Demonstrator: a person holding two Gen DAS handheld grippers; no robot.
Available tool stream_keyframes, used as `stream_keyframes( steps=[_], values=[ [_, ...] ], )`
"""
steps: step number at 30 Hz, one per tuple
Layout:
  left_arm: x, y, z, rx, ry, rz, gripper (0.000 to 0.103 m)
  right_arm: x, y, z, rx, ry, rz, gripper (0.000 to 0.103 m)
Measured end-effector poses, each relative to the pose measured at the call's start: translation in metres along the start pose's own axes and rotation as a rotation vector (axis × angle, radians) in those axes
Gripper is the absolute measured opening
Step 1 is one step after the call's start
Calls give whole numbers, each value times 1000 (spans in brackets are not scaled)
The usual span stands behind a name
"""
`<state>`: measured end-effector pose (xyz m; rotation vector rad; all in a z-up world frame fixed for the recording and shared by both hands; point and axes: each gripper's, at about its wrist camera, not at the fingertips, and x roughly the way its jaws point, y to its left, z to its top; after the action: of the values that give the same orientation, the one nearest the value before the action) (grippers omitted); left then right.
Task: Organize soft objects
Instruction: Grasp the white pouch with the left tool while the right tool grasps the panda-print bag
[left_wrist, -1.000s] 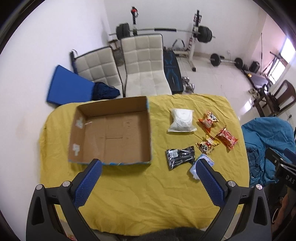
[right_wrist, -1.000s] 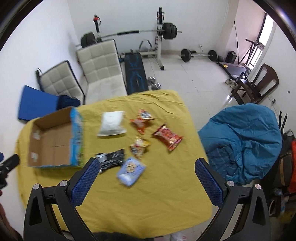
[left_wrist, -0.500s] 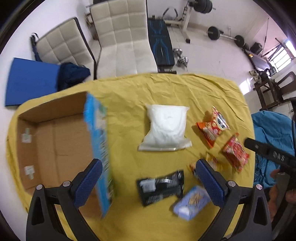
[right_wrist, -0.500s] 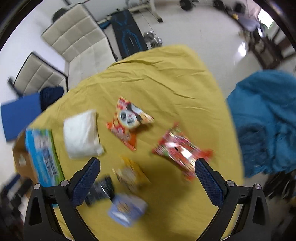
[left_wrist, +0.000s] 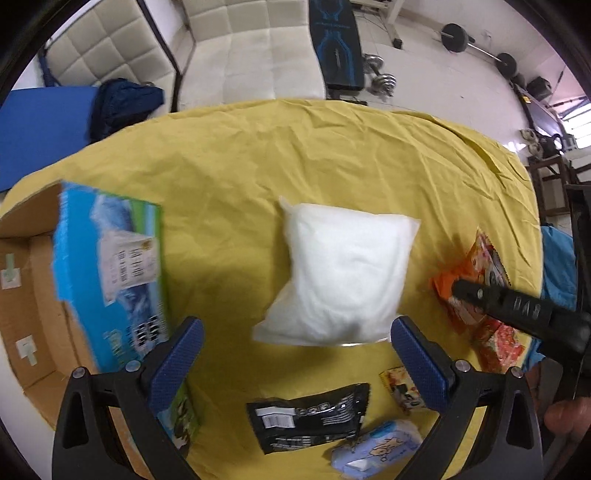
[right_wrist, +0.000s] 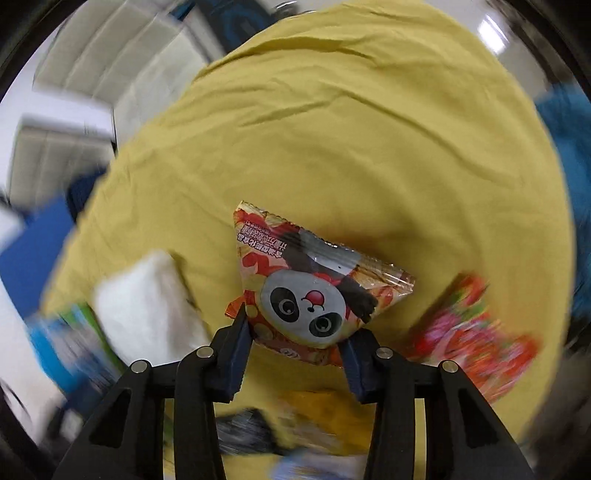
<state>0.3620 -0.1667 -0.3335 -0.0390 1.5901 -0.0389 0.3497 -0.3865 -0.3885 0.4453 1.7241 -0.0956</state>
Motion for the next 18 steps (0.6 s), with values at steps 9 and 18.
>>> stream_keyframes(
  steps=[9, 18],
  values=[
    [53, -24, 22, 37, 129, -47, 103, -4, -9, 19, -136, 3, -117, 70],
    [59, -26, 12, 23, 72, -49, 75, -3, -37, 7, 88, -57, 43, 70]
  ],
)
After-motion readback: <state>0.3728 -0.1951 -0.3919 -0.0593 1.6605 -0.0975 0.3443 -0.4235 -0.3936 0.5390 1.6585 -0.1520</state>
